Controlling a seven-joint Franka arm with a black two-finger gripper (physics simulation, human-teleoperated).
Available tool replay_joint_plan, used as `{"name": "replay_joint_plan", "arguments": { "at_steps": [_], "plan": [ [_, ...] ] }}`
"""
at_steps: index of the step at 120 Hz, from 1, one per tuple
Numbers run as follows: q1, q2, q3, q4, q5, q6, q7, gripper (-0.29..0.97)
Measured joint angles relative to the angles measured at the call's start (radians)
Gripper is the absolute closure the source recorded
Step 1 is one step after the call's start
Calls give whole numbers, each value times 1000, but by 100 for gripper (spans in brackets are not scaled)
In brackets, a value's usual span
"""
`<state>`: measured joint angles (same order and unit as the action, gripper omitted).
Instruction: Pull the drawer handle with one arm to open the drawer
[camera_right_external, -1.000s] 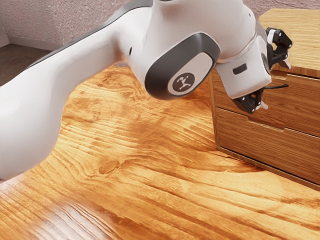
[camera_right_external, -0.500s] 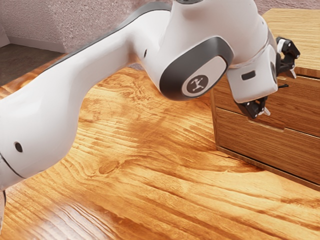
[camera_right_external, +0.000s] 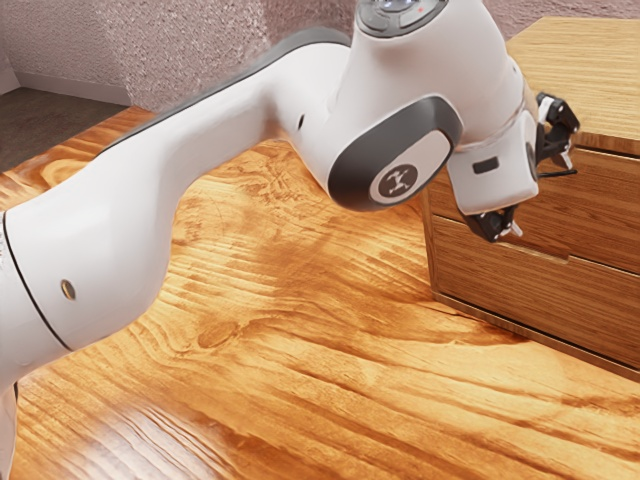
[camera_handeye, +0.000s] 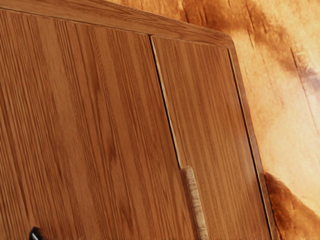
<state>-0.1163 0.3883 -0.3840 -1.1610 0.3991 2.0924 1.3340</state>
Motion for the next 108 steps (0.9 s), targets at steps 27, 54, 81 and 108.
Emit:
{"name": "replay_joint_plan", "arguments": {
  "at_steps": [27, 54, 81, 108],
  "plan": [
    [2, -1, 19, -8, -2, 2, 7, 2],
    [6, -11, 56, -49, -8, 3, 11, -3],
    [-63, -272, 184, -345, -90, -54, 12, 15],
    [-7, -661, 213, -325, -267, -386, -167, 24]
  ]
}}
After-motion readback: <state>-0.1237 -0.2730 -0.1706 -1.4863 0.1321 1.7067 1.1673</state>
